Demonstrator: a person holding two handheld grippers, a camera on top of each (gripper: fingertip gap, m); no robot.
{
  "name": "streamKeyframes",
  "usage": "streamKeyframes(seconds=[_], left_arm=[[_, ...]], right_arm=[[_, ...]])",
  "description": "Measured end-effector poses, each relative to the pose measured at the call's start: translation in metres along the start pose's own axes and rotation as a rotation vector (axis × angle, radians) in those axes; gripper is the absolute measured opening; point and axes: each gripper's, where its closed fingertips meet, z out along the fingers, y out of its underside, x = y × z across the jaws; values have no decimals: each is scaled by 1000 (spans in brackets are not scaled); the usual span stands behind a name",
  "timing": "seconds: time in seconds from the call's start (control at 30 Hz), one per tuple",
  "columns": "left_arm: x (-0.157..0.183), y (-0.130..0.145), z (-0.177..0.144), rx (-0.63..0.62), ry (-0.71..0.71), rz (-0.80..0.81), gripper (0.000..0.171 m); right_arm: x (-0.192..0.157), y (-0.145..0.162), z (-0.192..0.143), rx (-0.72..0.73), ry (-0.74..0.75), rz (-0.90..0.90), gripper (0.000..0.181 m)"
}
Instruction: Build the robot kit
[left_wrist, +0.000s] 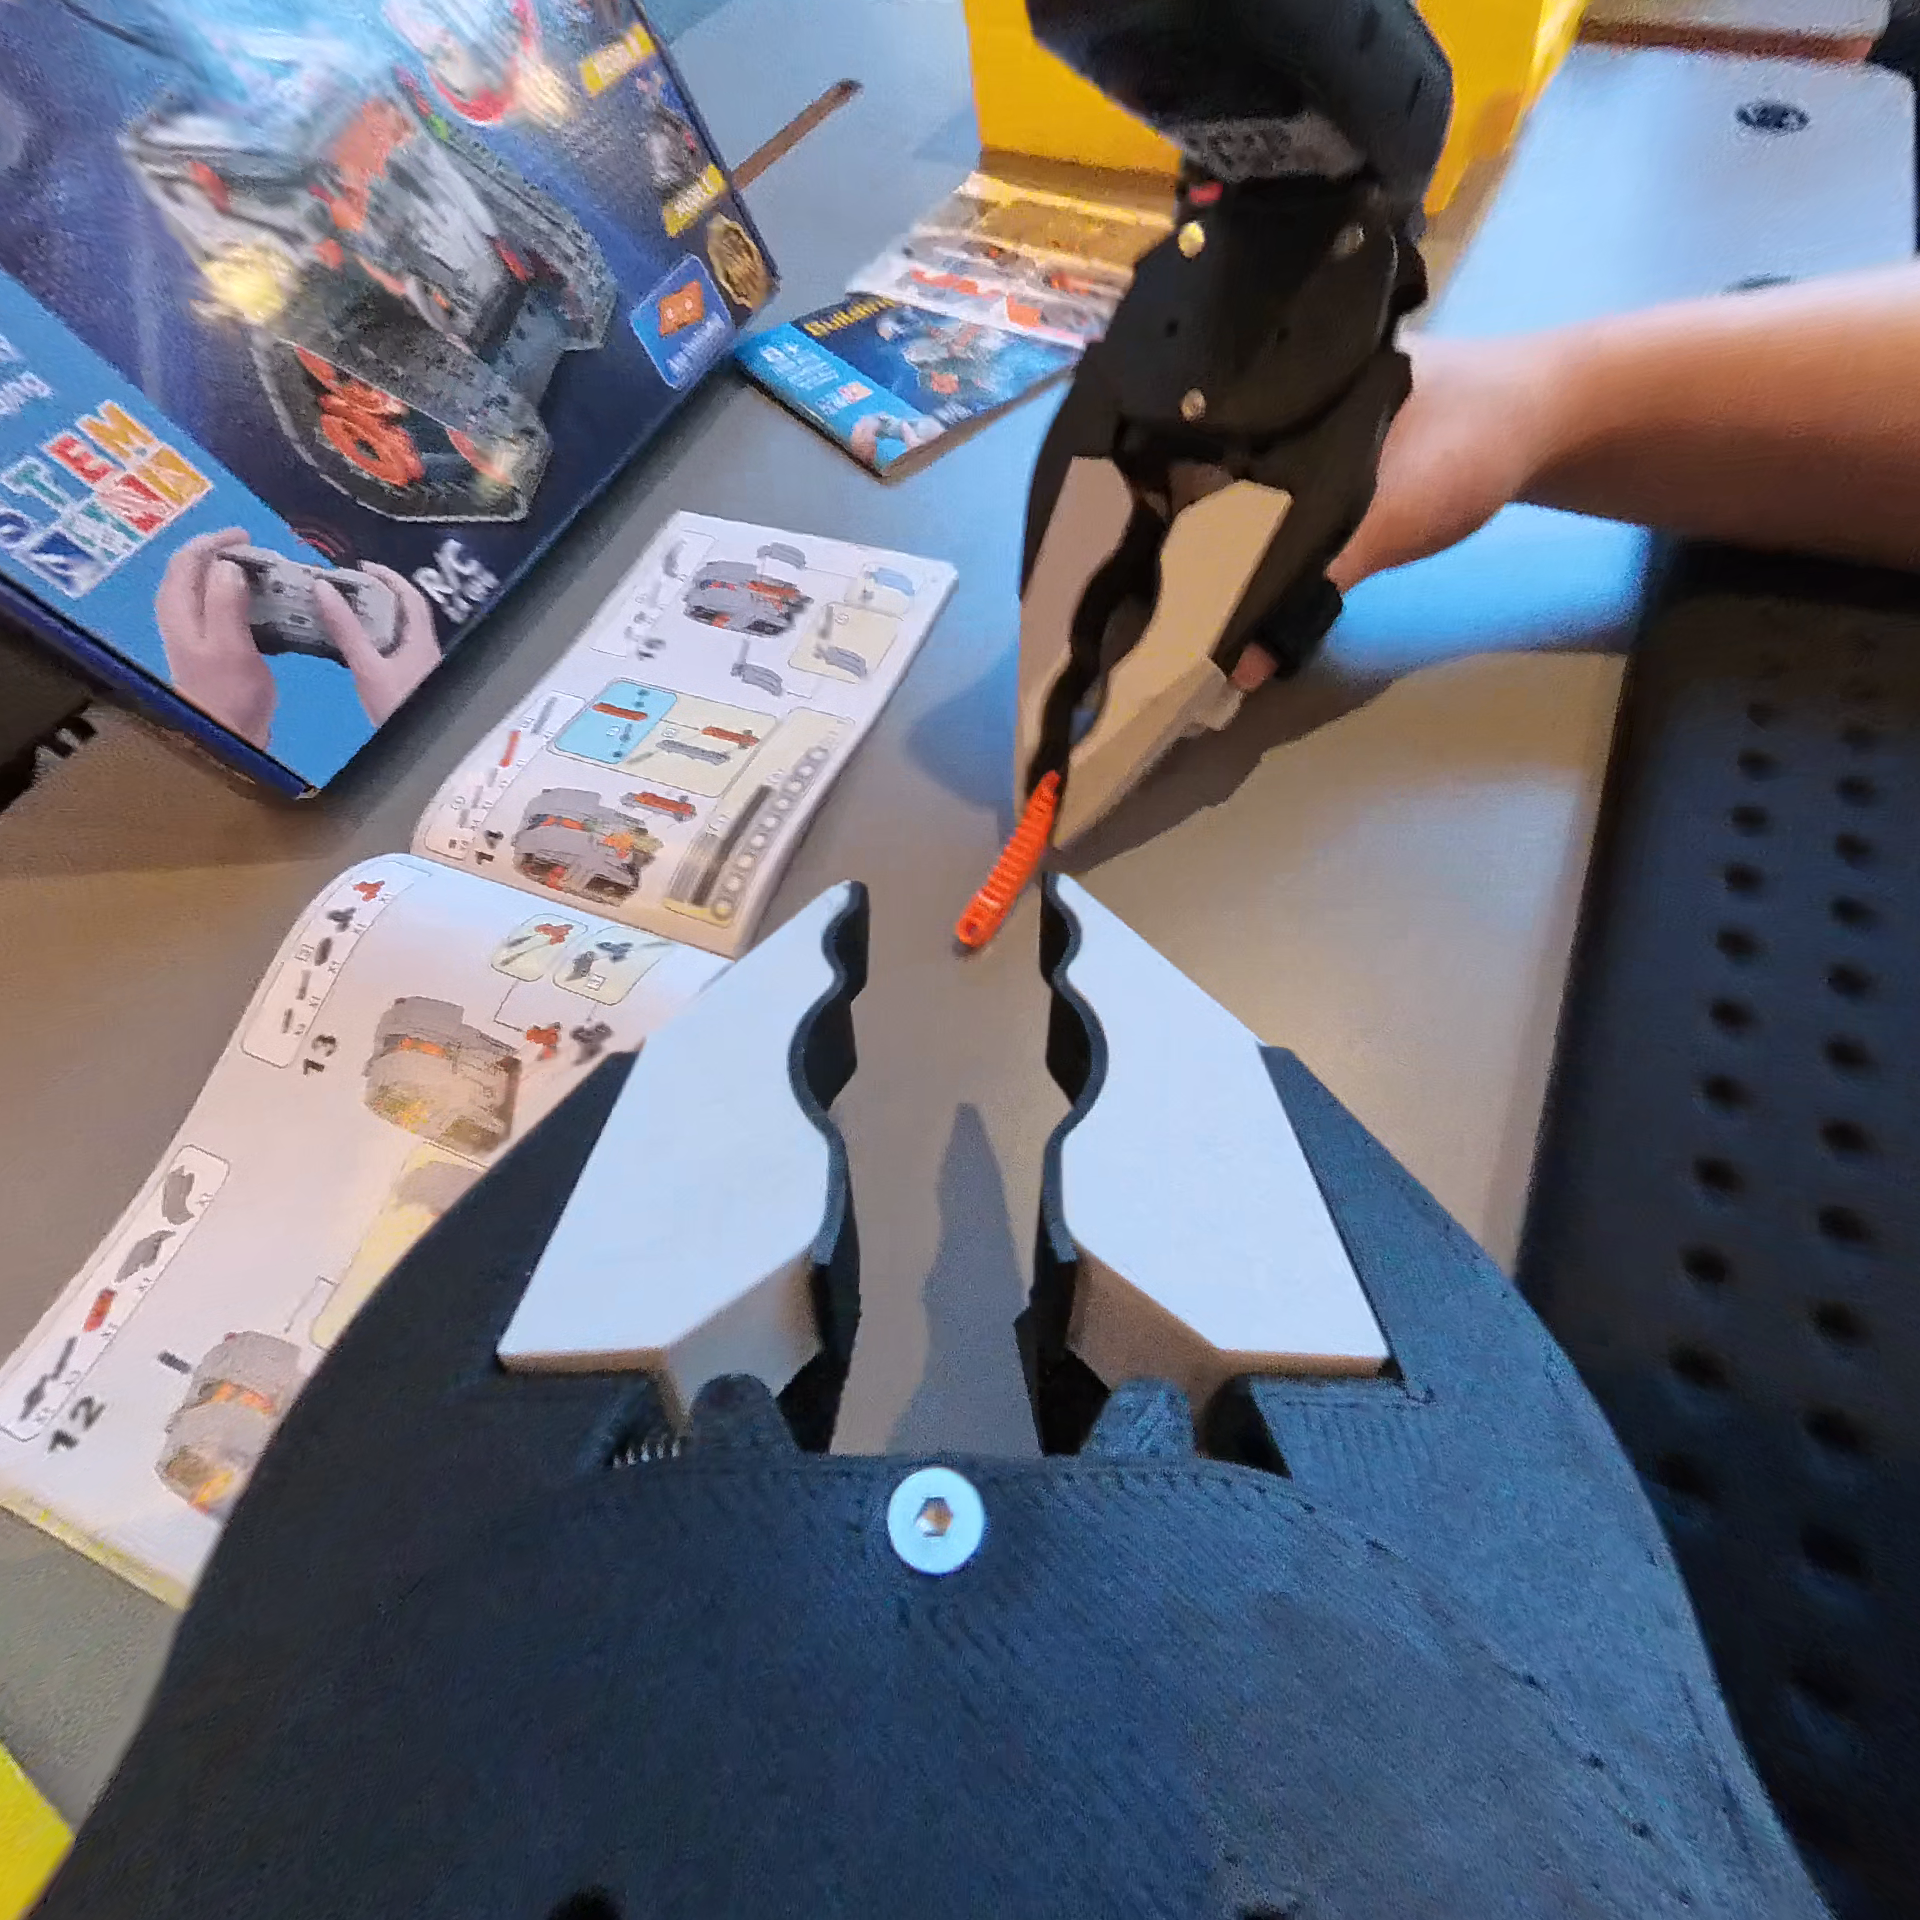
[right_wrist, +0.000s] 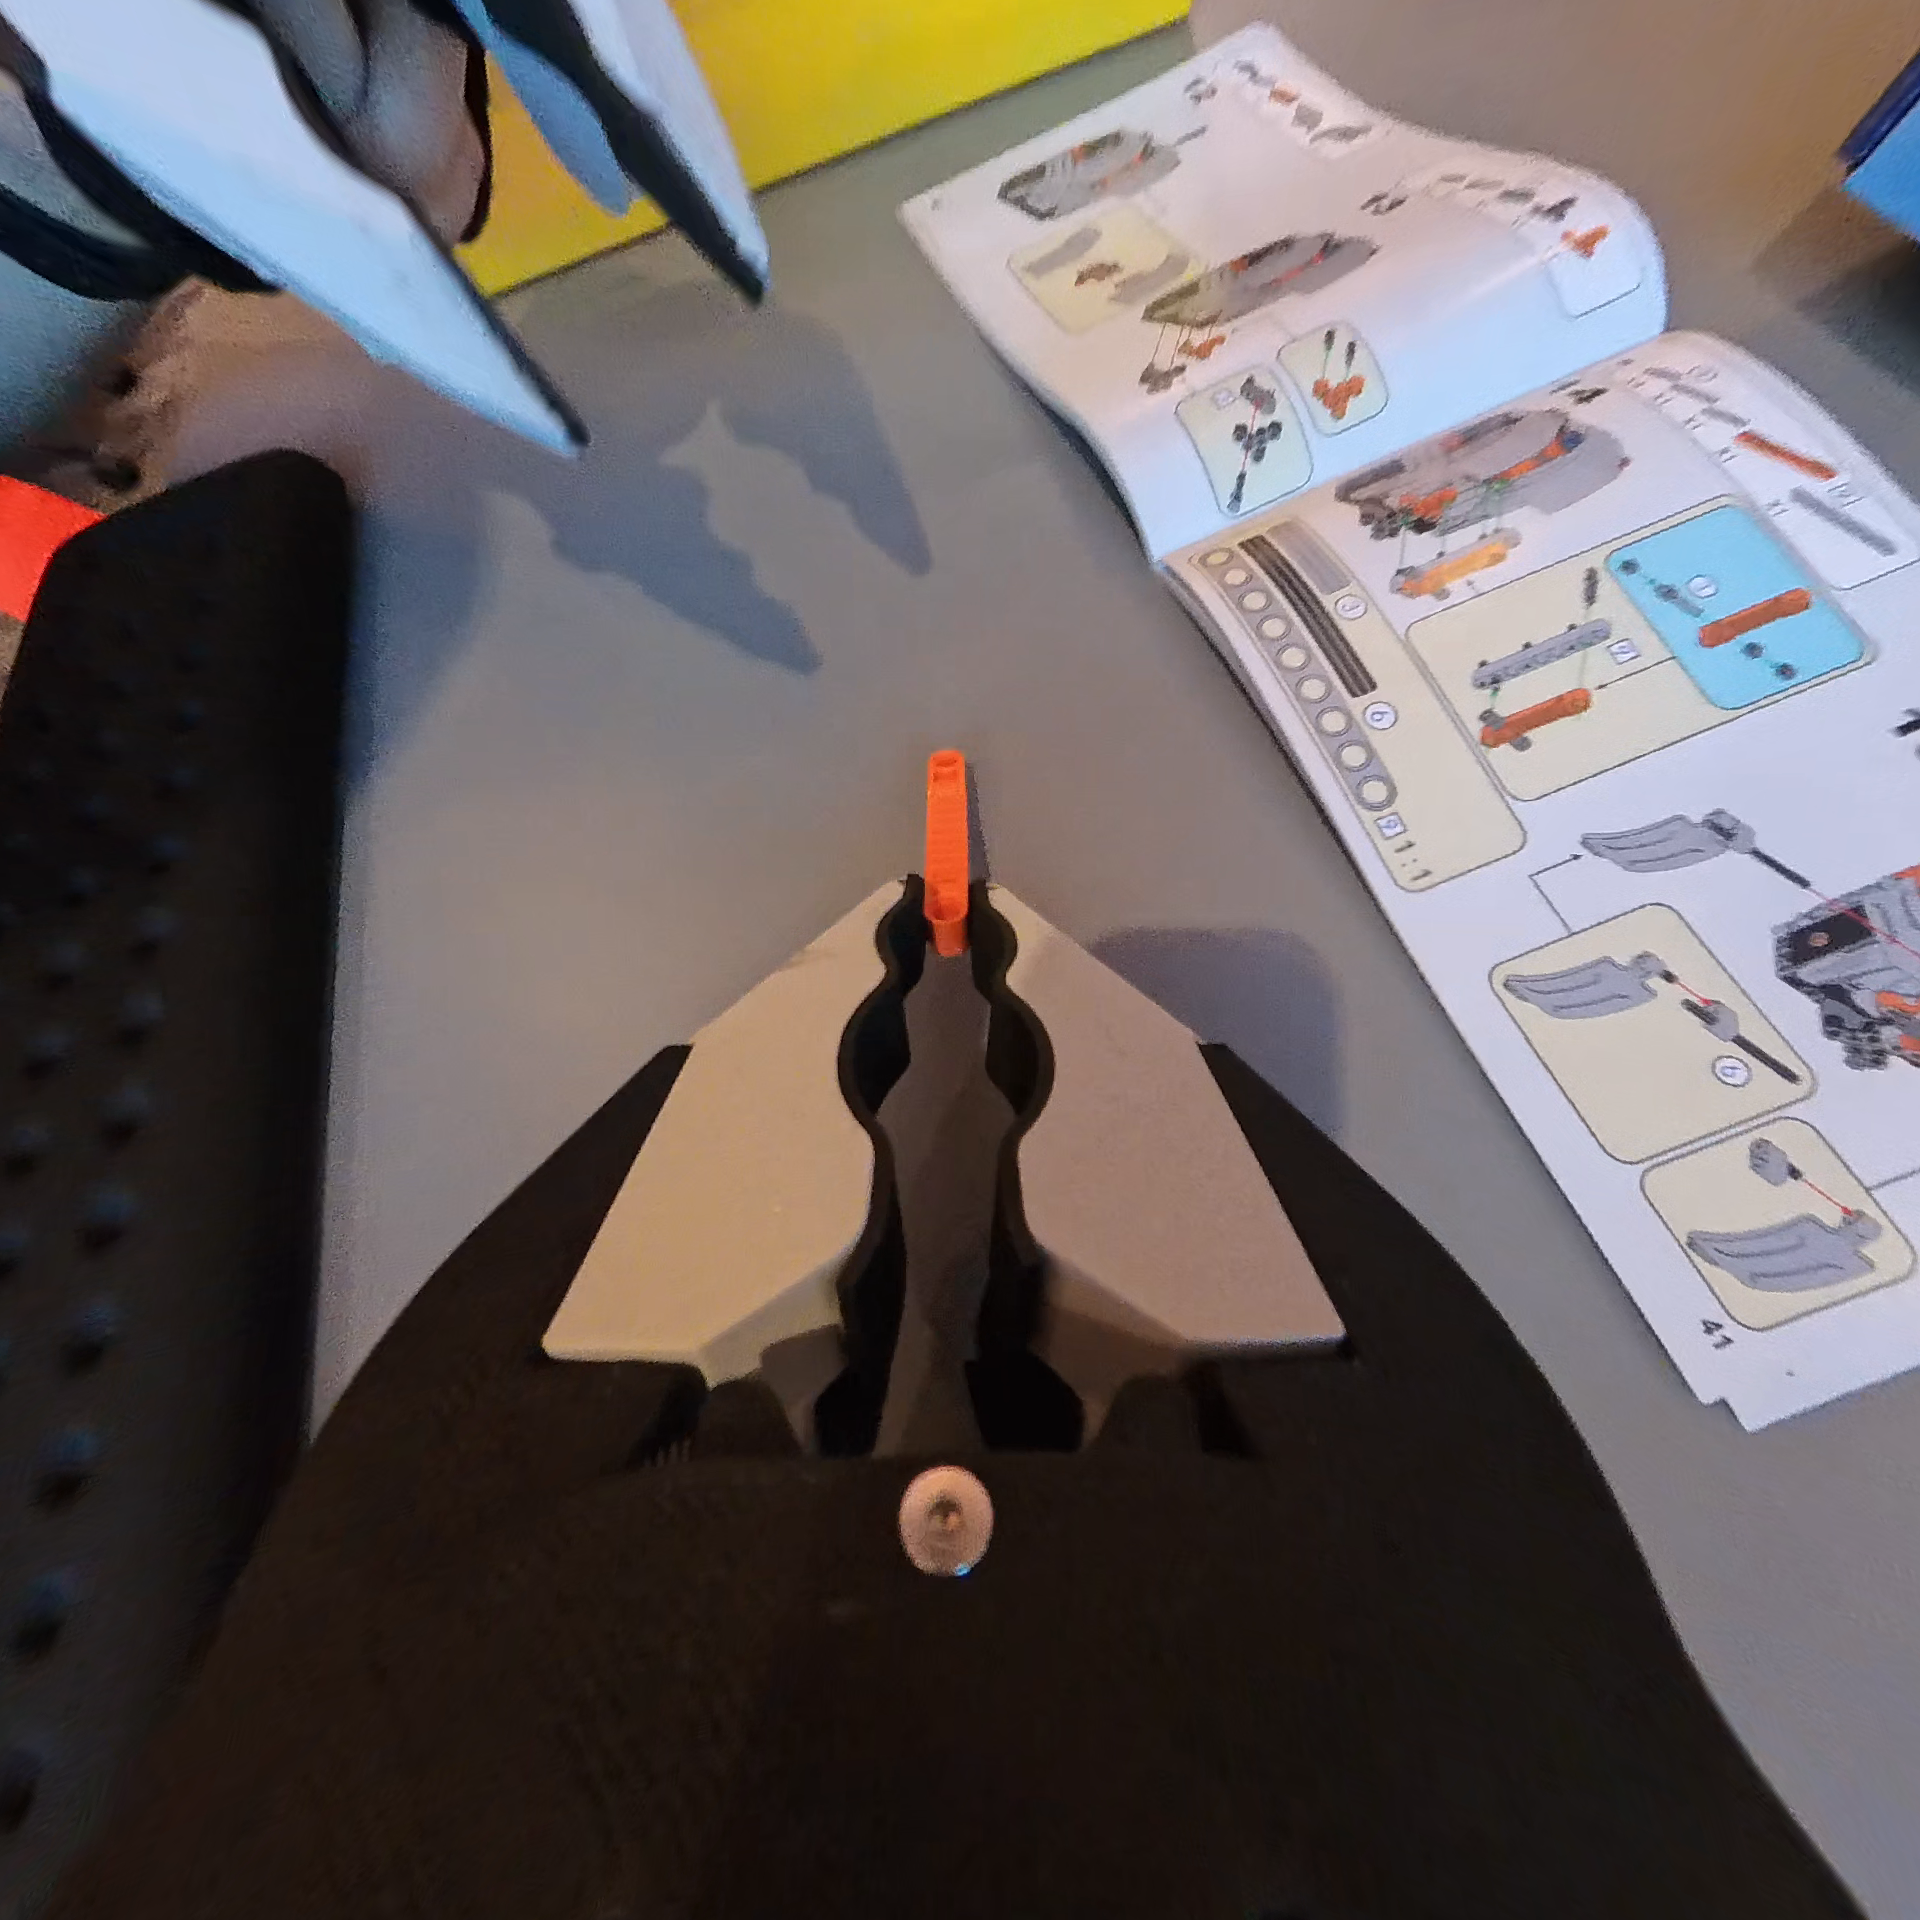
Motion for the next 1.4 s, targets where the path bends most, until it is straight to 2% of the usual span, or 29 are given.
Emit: streamKeyframes(seconds=[0.07, 0.13, 0.27, 0.33, 0.47, 0.6, 0.8, 1.23, 1.4], left_arm=[[-4, -6, 3, 55, -12, -7, 29], [-6, -11, 9, 81, -12, -12, 30], [-17, -18, 21, 121, 32, -4, 27], [-30, -23, 19, 194, 27, -1, 23], [-55, -20, 8, 284, 17, -101, 26], [-72, -16, -5, 331, -44, -123, 28], [-77, -16, -9, 353, -16, -213, 40], [-62, -19, -4, 319, 24, -195, 42], [-58, -23, -6, 321, 37, -210, 46]], right_arm=[[-7, 4, 4, -37, -58, -7, 6], [2, 8, 6, -66, -13, -44, 6], [6, 7, 10, -95, -47, -102, 6], [6, 6, 11, -125, -79, -115, 6], [8, 3, 16, -120, -97, -194, 6], [6, 2, 17, -110, -135, -177, 9], [8, 1, 16, -94, -95, -213, 24], [16, 2, 13, -90, -22, -232, 20], [17, 2, 13, -85, -4, -238, 25]])
